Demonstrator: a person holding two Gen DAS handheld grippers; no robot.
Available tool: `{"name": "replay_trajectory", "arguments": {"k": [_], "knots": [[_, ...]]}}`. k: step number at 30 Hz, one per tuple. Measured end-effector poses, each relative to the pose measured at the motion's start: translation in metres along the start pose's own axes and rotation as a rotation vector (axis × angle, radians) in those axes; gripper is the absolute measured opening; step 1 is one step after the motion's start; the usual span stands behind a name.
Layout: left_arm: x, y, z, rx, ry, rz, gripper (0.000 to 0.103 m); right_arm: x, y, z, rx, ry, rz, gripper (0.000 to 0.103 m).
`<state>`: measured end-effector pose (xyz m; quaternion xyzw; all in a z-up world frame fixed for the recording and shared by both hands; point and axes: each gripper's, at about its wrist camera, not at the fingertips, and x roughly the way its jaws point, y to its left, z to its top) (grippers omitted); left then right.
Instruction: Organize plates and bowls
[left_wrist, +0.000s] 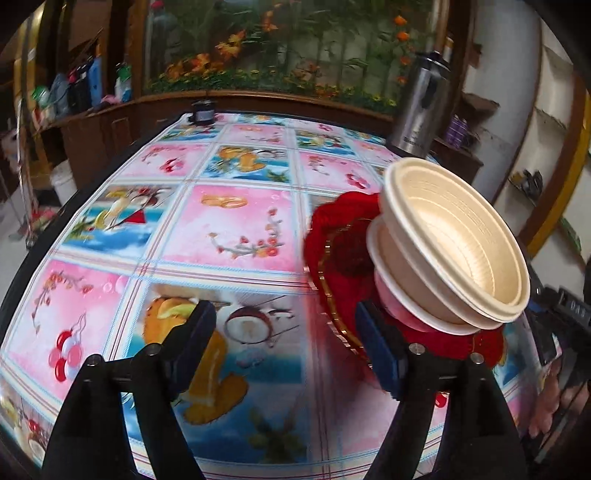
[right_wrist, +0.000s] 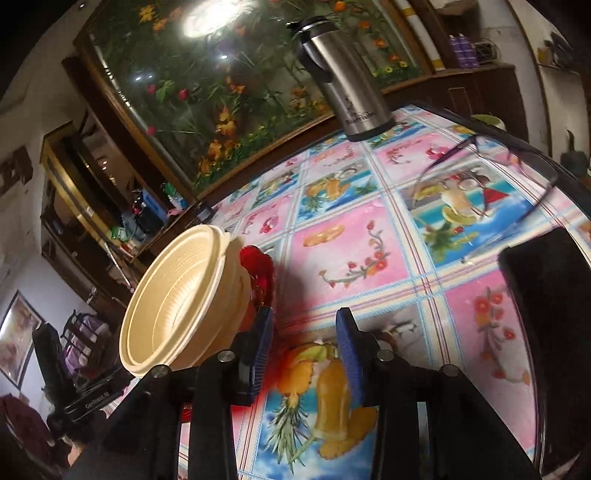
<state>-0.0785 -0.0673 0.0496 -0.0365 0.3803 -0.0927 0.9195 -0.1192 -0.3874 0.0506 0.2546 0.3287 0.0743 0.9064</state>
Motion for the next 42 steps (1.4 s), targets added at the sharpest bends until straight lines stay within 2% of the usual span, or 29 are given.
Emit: {"name": "replay_trajectory", "arguments": {"k": [1, 2, 5, 9, 11, 14, 16, 19, 22, 26, 29, 42], "knots": [[0.000, 0.001, 0.000, 0.000, 0.001, 0.014, 0.080, 0.001, 0.001, -0.001, -0.002, 0.007, -0.024, 0.040], [-0.001, 0.000, 0.000, 0.001, -0.003, 0.026, 0.080, 0.001, 0.003, -0.001, -0.009, 0.014, -0.049, 0.049], [-0.007, -0.005, -0.002, 0.036, -0.035, 0.068, 0.083, -0.001, 0.008, -0.007, -0.034, 0.024, -0.094, 0.061], [-0.014, -0.007, -0.008, 0.058, -0.058, 0.039, 0.083, -0.010, 0.023, -0.018, -0.123, 0.000, -0.173, 0.070], [-0.013, -0.008, -0.009, 0.070, -0.047, 0.042, 0.084, -0.014, 0.031, -0.024, -0.160, -0.022, -0.205, 0.085], [-0.008, -0.012, -0.009, 0.098, -0.013, 0.047, 0.084, -0.019, 0.041, -0.031, -0.214, -0.048, -0.226, 0.086], [-0.006, -0.013, -0.008, 0.108, -0.001, 0.024, 0.084, -0.023, 0.043, -0.034, -0.222, -0.071, -0.249, 0.088], [-0.005, -0.017, -0.008, 0.147, 0.011, 0.015, 0.084, -0.028, 0.044, -0.036, -0.224, -0.093, -0.228, 0.091], [-0.011, -0.022, -0.011, 0.168, -0.023, 0.083, 0.084, -0.031, 0.046, -0.037, -0.239, -0.106, -0.210, 0.092], [-0.018, -0.036, -0.018, 0.249, -0.087, 0.190, 0.084, -0.034, 0.054, -0.039, -0.273, -0.115, -0.216, 0.100], [-0.020, -0.044, -0.021, 0.302, -0.114, 0.246, 0.085, -0.034, 0.056, -0.040, -0.282, -0.115, -0.209, 0.102], [-0.019, -0.040, -0.019, 0.290, -0.103, 0.233, 0.087, -0.020, 0.054, -0.035, -0.280, -0.043, -0.184, 0.102]]}}
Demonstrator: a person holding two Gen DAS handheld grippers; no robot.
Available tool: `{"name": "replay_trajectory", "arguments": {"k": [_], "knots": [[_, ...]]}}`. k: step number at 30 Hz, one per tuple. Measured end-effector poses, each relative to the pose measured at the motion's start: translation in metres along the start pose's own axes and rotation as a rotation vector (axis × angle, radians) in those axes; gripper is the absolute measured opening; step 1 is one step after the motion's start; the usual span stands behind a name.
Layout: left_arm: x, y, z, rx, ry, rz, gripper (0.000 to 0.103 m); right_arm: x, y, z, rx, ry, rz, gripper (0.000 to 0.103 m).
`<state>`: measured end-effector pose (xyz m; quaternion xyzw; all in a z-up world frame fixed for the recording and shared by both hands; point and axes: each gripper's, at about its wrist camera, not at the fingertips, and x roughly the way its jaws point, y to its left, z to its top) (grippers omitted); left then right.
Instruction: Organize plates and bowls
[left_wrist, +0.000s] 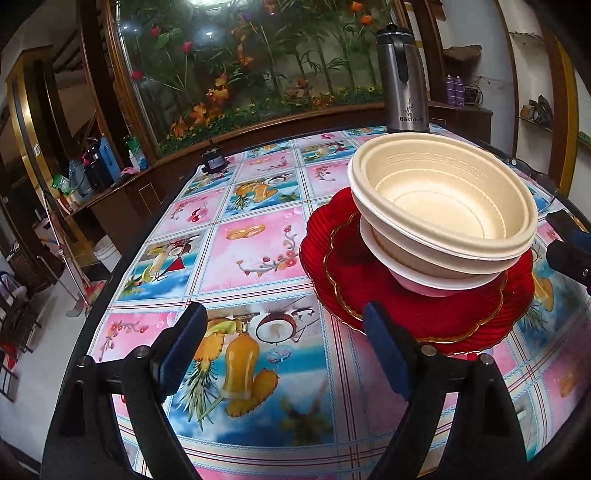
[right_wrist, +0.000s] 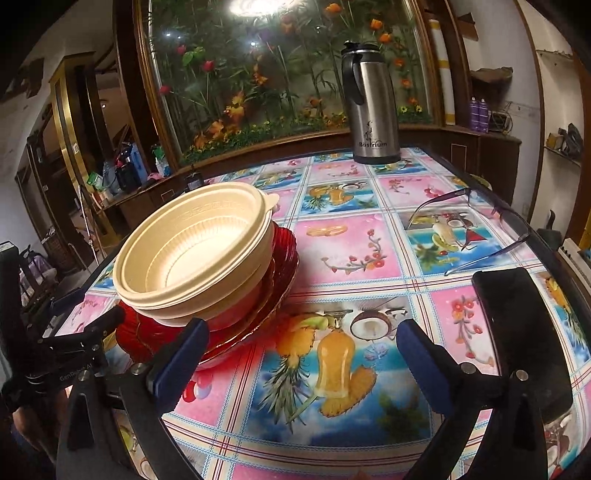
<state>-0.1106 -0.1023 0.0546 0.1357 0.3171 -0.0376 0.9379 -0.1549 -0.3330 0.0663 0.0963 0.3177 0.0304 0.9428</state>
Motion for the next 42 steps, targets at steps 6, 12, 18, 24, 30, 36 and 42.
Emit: {"name": "replay_trajectory", "arguments": {"k": [6, 12, 18, 24, 30, 36, 42], "knots": [[0.0007, -0.0011, -0.0003, -0.001, 0.003, -0.004, 0.087, 0.0020, 0.0009, 0.0005, -0.005, 0.006, 0.006, 0.102], [0.0002, -0.0023, -0.0005, 0.002, 0.002, -0.002, 0.088, 0.0019, 0.0012, 0.0003, -0.012, 0.010, 0.006, 0.102], [0.0005, -0.0016, -0.0003, 0.002, 0.002, -0.001, 0.088, 0.0022, 0.0014, 0.0008, -0.012, 0.002, 0.008, 0.102], [0.0005, -0.0015, -0.0003, 0.002, 0.002, -0.001, 0.088, 0.0009, 0.0022, 0.0005, -0.018, -0.004, 0.013, 0.102], [0.0005, -0.0016, -0.0003, 0.002, 0.002, -0.001, 0.088, 0.0010, 0.0025, 0.0000, -0.017, -0.004, 0.017, 0.102], [0.0003, -0.0018, -0.0004, 0.002, 0.002, -0.002, 0.088, 0.0017, 0.0024, 0.0003, -0.017, -0.002, 0.021, 0.102], [0.0003, -0.0017, -0.0004, 0.002, 0.002, -0.002, 0.088, 0.0017, 0.0025, 0.0004, -0.017, 0.000, 0.022, 0.102]]}}
